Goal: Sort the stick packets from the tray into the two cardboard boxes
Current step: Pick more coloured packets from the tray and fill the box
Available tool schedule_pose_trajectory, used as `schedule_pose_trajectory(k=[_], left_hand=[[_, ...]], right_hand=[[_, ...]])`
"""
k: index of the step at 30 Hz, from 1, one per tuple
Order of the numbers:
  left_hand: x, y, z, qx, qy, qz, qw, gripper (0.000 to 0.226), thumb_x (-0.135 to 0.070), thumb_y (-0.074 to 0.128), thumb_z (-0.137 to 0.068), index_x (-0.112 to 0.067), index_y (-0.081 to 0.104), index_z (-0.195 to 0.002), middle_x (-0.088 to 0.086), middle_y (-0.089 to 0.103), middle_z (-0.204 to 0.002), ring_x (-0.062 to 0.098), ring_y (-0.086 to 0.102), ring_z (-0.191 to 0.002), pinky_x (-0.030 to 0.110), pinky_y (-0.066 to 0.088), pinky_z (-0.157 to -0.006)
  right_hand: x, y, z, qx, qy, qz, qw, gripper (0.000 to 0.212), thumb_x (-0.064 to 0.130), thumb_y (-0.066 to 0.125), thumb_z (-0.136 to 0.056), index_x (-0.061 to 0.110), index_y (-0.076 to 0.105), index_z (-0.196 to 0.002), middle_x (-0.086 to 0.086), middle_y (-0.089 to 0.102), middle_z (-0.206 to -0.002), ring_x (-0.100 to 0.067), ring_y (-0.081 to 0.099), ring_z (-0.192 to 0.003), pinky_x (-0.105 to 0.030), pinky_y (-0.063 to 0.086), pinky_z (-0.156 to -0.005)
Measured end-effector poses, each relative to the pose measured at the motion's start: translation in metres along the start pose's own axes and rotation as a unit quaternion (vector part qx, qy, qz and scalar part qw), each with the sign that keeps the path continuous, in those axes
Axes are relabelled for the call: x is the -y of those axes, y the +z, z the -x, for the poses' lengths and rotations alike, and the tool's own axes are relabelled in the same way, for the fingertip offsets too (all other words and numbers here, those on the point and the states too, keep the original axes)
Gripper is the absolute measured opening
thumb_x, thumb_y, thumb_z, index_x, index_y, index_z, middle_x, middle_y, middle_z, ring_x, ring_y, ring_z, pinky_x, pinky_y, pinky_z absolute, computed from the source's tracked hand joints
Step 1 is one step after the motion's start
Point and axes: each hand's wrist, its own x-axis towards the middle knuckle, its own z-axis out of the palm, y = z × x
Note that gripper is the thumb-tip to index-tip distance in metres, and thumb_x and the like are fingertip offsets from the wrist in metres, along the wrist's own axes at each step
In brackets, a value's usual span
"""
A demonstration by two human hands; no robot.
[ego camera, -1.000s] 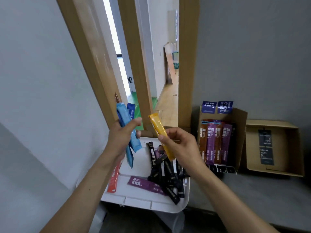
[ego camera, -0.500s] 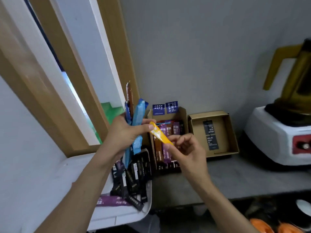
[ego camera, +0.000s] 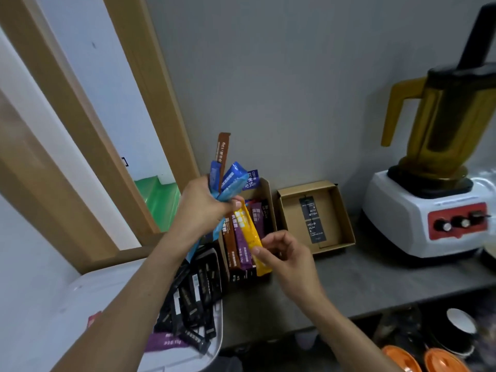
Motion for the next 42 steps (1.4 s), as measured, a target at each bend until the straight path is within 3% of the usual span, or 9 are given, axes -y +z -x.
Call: schedule_pose_trajectory(k=[2, 6, 15, 23, 26, 31, 37, 39, 42], left_hand=[[0.0, 0.008, -0.005, -0.002, -0.002, -0.033, 0.999, 0.028, -0.015, 0.087, -0.079, -0.025, 0.069, -0.096, -0.009, 0.079, -0.085, 0.004, 0.075, -0.084, 0.031, 0.058, -0.082], [-0.003, 0.026, -0.02, 0.01, 0.009, -0.151, 0.988, 0.027, -0.018, 0.083, -0.082, -0.018, 0.068, -0.104, -0.006, 0.071, -0.088, 0.013, 0.069, -0.083, 0.028, 0.05, -0.066], [0.01, 0.074, -0.053, 0.029, -0.025, -0.179, 0.983, 0.037, -0.016, 0.08, -0.084, -0.015, 0.064, -0.116, -0.001, 0.067, -0.104, 0.018, 0.065, -0.099, 0.029, 0.048, -0.071], [0.02, 0.084, -0.048, -0.028, -0.008, -0.146, 0.989, 0.041, -0.016, 0.082, -0.083, -0.017, 0.064, -0.12, 0.0, 0.071, -0.112, 0.019, 0.068, -0.108, 0.041, 0.06, -0.086], [0.019, 0.082, -0.046, -0.029, -0.008, -0.122, 0.992, 0.045, -0.015, 0.082, -0.084, -0.016, 0.062, -0.123, 0.0, 0.07, -0.115, 0.017, 0.066, -0.11, 0.034, 0.057, -0.085], [0.011, 0.064, -0.04, -0.007, -0.066, 0.043, 0.997, 0.038, -0.031, 0.09, -0.076, -0.023, 0.063, -0.101, -0.003, 0.074, -0.098, 0.013, 0.072, -0.09, 0.034, 0.06, -0.08], [0.022, 0.048, -0.019, 0.02, -0.13, 0.213, 0.968, 0.05, -0.048, 0.082, -0.08, -0.015, 0.066, -0.113, 0.01, 0.077, -0.098, 0.022, 0.077, -0.086, 0.037, 0.063, -0.077], [0.026, 0.045, -0.011, 0.022, -0.133, 0.256, 0.957, 0.051, -0.054, 0.074, -0.084, -0.014, 0.066, -0.116, 0.013, 0.076, -0.095, 0.026, 0.077, -0.084, 0.039, 0.062, -0.078], [0.034, 0.043, -0.001, 0.018, -0.121, 0.285, 0.951, 0.049, -0.054, 0.069, -0.088, -0.014, 0.064, -0.117, 0.011, 0.078, -0.095, 0.026, 0.077, -0.085, 0.043, 0.062, -0.082]], right_hand=[[-0.009, 0.0, 0.003, -0.027, -0.063, 0.136, 0.988, 0.017, 0.035, 0.079, -0.088, 0.026, 0.067, -0.095, 0.006, 0.073, -0.095, -0.012, 0.071, -0.089, -0.023, 0.058, -0.07], [-0.028, 0.002, 0.01, -0.047, -0.255, 0.43, 0.865, 0.019, 0.046, 0.064, -0.094, 0.028, 0.064, -0.102, 0.01, 0.059, -0.111, -0.001, 0.057, -0.097, -0.016, 0.052, -0.071], [-0.027, 0.023, -0.001, 0.008, -0.213, 0.586, 0.782, 0.025, 0.044, 0.062, -0.093, 0.024, 0.068, -0.108, 0.002, 0.067, -0.108, -0.012, 0.061, -0.095, -0.027, 0.057, -0.073], [-0.022, 0.034, -0.003, -0.006, -0.12, 0.585, 0.802, 0.031, 0.043, 0.062, -0.096, 0.02, 0.062, -0.117, -0.003, 0.059, -0.123, -0.015, 0.061, -0.104, -0.027, 0.059, -0.076], [-0.021, 0.036, -0.001, -0.004, -0.105, 0.583, 0.806, 0.033, 0.043, 0.057, -0.1, 0.019, 0.06, -0.122, -0.003, 0.058, -0.128, -0.016, 0.059, -0.111, -0.028, 0.058, -0.083], [-0.016, 0.036, -0.005, -0.01, -0.088, 0.568, 0.818, 0.04, 0.047, 0.054, -0.101, 0.02, 0.054, -0.129, -0.002, 0.054, -0.131, -0.015, 0.056, -0.116, -0.028, 0.055, -0.089], [-0.015, 0.026, -0.007, -0.016, -0.096, 0.53, 0.843, 0.037, 0.047, 0.058, -0.099, 0.025, 0.053, -0.129, 0.005, 0.054, -0.13, -0.009, 0.061, -0.11, -0.024, 0.055, -0.088], [-0.012, 0.021, -0.008, -0.024, -0.108, 0.494, 0.862, 0.03, 0.042, 0.061, -0.099, 0.026, 0.058, -0.124, 0.01, 0.057, -0.124, -0.003, 0.062, -0.101, -0.019, 0.054, -0.083], [0.001, 0.017, -0.01, -0.035, -0.055, 0.275, 0.959, 0.011, 0.035, 0.06, -0.102, 0.028, 0.066, -0.108, 0.01, 0.07, -0.104, -0.001, 0.068, -0.086, -0.021, 0.057, -0.071]])
